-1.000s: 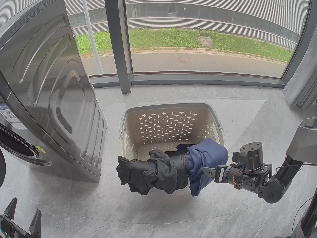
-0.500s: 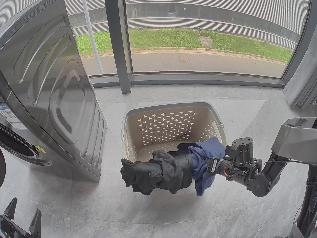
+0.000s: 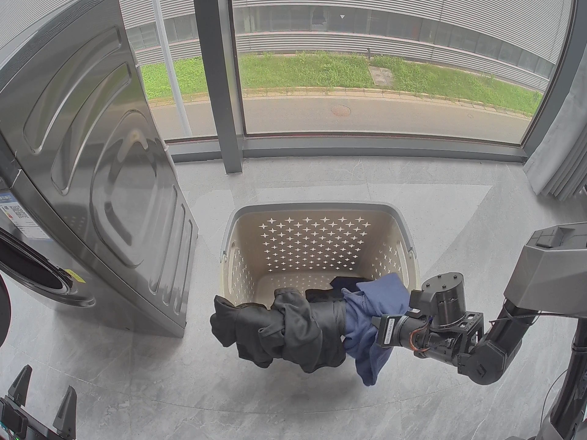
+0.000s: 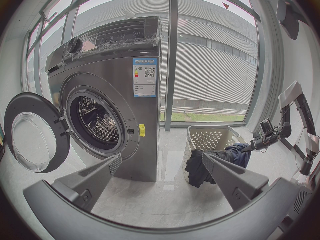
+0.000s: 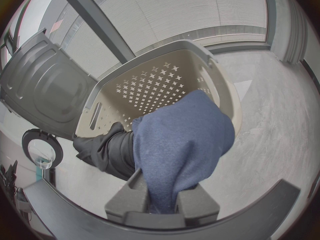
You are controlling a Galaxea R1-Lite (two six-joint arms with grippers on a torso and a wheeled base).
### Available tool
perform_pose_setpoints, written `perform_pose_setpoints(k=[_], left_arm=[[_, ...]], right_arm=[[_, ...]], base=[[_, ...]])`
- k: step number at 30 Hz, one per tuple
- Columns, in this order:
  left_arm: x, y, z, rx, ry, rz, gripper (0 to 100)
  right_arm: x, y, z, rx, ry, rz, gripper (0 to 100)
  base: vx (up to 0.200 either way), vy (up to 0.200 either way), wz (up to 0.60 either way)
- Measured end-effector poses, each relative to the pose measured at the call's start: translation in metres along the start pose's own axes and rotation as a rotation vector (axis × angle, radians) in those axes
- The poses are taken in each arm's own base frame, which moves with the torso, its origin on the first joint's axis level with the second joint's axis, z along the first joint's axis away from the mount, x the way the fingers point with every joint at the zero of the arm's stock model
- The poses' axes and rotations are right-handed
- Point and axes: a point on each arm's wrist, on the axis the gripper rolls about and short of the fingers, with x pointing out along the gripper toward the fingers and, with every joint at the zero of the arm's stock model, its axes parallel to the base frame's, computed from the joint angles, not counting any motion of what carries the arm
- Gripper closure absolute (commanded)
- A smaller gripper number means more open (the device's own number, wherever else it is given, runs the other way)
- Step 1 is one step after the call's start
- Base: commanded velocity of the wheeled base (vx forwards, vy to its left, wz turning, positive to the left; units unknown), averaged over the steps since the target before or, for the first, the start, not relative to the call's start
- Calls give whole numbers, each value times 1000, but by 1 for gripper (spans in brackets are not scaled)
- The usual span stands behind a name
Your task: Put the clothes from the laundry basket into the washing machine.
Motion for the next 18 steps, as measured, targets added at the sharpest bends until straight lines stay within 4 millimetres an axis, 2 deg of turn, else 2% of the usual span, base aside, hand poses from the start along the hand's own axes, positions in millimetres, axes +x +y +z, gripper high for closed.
perform_pose_setpoints(k=[4, 8, 18], left_arm=[[0, 0, 0, 0, 0, 0, 0], [0, 0, 0, 0, 0, 0, 0], [0, 0, 0, 0, 0, 0, 0]], right_arm=[[-9, 13, -7, -19, 13, 32, 100], [-13, 17, -6, -22, -5, 23, 100], [-23, -1, 6, -25, -43, -31, 100]], base=[[0, 0, 0], [0, 0, 0], [0, 0, 0]])
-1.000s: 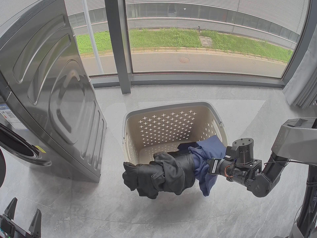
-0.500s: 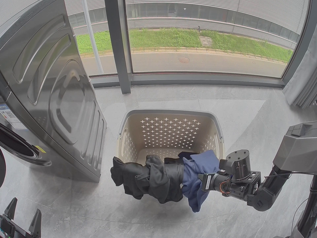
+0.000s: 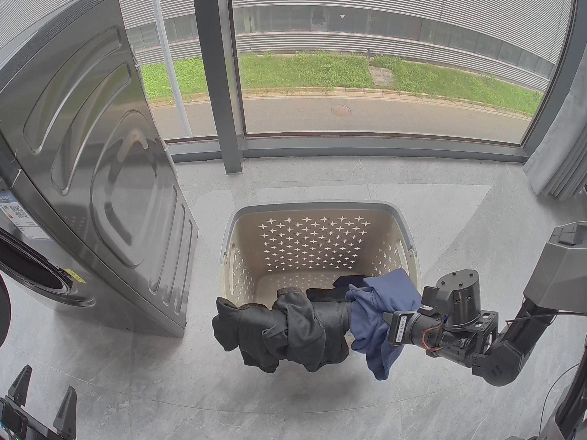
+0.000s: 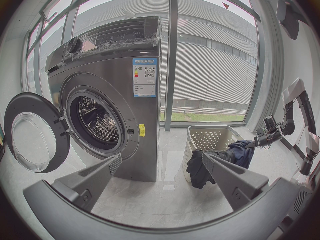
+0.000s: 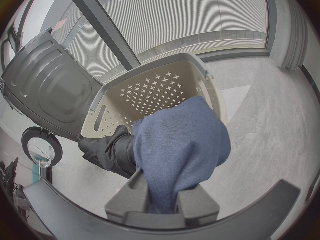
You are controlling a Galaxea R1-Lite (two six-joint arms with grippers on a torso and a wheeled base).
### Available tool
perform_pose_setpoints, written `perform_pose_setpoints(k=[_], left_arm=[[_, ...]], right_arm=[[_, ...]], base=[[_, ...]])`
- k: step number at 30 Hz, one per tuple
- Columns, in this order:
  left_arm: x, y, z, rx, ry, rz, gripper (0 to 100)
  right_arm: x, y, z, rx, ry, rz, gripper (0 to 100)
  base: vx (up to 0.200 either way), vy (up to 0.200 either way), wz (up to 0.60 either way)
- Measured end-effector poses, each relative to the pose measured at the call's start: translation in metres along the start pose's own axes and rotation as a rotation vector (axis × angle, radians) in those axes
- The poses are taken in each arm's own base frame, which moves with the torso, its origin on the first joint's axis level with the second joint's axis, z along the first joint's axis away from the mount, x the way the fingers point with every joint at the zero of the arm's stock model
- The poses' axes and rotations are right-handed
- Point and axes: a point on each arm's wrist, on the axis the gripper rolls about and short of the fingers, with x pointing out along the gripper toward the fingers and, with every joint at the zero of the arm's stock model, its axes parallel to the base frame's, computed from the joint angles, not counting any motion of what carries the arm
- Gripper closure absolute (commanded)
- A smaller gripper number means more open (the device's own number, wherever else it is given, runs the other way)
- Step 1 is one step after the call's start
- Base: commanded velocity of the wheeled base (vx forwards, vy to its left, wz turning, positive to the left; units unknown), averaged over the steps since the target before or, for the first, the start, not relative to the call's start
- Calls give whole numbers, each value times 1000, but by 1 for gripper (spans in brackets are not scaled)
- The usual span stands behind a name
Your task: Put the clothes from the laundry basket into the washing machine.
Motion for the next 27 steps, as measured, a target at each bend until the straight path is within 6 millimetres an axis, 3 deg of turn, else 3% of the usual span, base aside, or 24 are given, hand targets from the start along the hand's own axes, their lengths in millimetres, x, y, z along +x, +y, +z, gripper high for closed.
perform_pose_setpoints(k=[17, 27], left_arm=[[0, 0, 0, 0, 0, 0, 0], [0, 0, 0, 0, 0, 0, 0]], right_arm=[[-44, 8, 27, -17, -111, 57, 100], [-102, 19, 58, -70, -274, 145, 100]], base=[[0, 0, 0], [0, 0, 0]])
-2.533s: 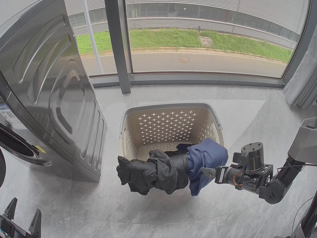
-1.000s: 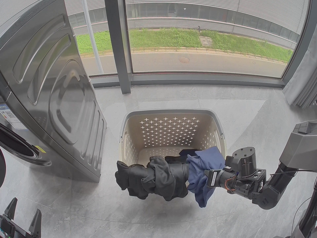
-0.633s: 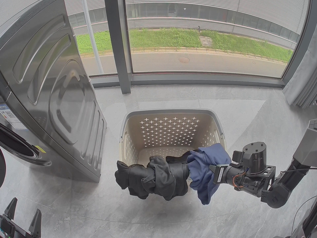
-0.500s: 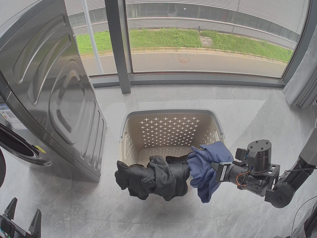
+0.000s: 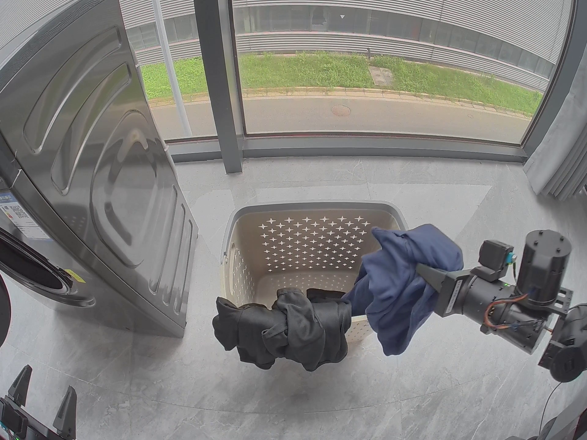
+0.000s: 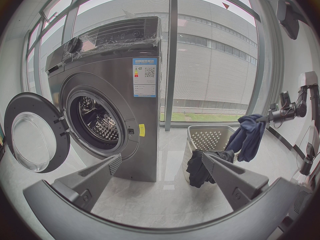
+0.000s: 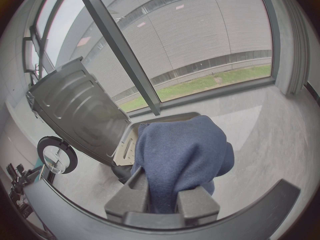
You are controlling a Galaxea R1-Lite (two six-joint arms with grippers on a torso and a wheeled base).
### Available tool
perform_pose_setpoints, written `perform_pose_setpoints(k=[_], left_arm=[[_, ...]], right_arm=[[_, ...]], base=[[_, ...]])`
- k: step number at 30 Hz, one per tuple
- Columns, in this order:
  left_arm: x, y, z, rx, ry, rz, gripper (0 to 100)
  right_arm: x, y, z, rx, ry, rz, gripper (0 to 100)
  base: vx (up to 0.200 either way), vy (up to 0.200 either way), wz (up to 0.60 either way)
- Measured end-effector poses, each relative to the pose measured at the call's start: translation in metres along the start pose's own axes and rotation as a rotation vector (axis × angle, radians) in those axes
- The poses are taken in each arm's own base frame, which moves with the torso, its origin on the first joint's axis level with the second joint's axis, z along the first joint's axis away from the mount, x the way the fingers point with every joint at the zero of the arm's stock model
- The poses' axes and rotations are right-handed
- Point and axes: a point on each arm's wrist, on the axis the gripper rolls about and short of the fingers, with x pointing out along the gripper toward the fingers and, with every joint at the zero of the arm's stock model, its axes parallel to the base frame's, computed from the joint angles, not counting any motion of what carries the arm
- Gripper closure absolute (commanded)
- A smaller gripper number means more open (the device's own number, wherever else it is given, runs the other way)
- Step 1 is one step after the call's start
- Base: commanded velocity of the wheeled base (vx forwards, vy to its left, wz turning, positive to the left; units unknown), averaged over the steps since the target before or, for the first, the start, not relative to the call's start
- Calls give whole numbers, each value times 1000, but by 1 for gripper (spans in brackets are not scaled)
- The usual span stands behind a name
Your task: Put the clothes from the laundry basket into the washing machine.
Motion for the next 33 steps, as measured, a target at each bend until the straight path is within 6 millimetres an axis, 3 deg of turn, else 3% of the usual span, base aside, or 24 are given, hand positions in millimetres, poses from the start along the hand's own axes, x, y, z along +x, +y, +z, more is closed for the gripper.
perform_pose_setpoints(k=[6, 11, 20, 30, 33], left_arm=[[0, 0, 0, 0, 0, -1, 0], [0, 0, 0, 0, 0, -1, 0], [0, 0, 0, 2, 0, -2, 0], [0, 0, 0, 0, 0, -2, 0], [0, 0, 0, 0, 0, -2, 0]], right_arm=[[-35, 11, 31, -71, -125, 53, 100], [-50, 14, 46, -89, -200, 64, 100], [-56, 20, 62, -82, -257, 95, 100], [-61, 20, 62, -81, -240, 101, 100], [-64, 21, 66, -75, -259, 110, 100]], base=[[-100, 0, 0], [-200, 0, 0], [-200, 0, 0], [-200, 0, 0], [0, 0, 0]])
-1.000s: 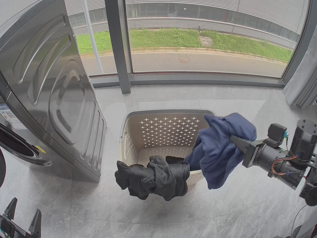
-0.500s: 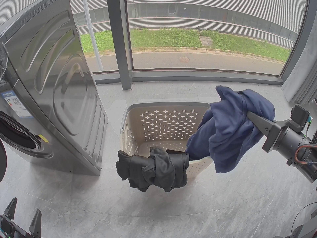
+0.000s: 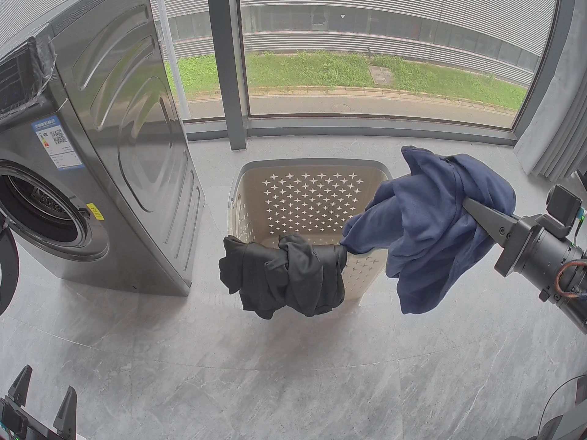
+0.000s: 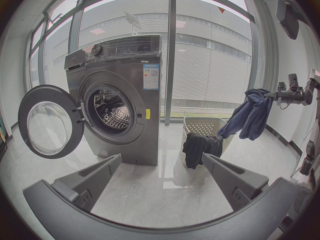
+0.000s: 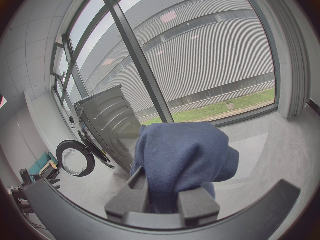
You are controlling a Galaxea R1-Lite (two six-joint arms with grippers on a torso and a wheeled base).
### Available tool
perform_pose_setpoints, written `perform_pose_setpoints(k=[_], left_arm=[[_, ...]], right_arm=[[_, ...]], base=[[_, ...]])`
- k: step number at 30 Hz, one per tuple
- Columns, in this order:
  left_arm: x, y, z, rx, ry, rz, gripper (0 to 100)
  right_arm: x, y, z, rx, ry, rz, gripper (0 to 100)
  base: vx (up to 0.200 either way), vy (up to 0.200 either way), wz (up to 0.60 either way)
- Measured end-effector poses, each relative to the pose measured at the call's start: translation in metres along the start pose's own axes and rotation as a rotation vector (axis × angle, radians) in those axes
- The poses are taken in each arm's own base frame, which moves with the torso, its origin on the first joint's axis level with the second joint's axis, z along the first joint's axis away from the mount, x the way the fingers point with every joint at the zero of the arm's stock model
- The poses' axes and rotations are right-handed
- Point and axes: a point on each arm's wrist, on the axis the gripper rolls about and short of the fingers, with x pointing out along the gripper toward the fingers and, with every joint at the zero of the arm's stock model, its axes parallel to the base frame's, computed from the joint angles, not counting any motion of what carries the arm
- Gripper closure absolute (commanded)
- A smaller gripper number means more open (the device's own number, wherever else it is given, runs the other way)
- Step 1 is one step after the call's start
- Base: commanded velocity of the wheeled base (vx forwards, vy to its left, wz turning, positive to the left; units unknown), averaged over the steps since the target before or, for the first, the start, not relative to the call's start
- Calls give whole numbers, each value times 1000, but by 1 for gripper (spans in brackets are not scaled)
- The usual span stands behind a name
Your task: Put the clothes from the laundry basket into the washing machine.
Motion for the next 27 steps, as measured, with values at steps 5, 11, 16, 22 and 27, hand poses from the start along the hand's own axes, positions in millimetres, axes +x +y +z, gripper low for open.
perform_pose_setpoints(k=[5, 11, 16, 22, 27], left_arm=[[0, 0, 0, -1, 0, 0, 0], [0, 0, 0, -1, 0, 0, 0], [0, 0, 0, -1, 0, 0, 0], [0, 0, 0, -1, 0, -1, 0], [0, 0, 0, -1, 0, 0, 0]], right_arm=[[2, 1, -2, 1, 10, 7, 100], [4, 1, -5, 1, 22, 8, 100], [4, 2, -5, 2, 23, 8, 100], [5, 2, -5, 3, 21, 11, 100], [4, 4, -5, 8, 14, 24, 100]], base=[[0, 80, 0], [0, 200, 0], [0, 200, 0], [0, 200, 0], [0, 200, 0]])
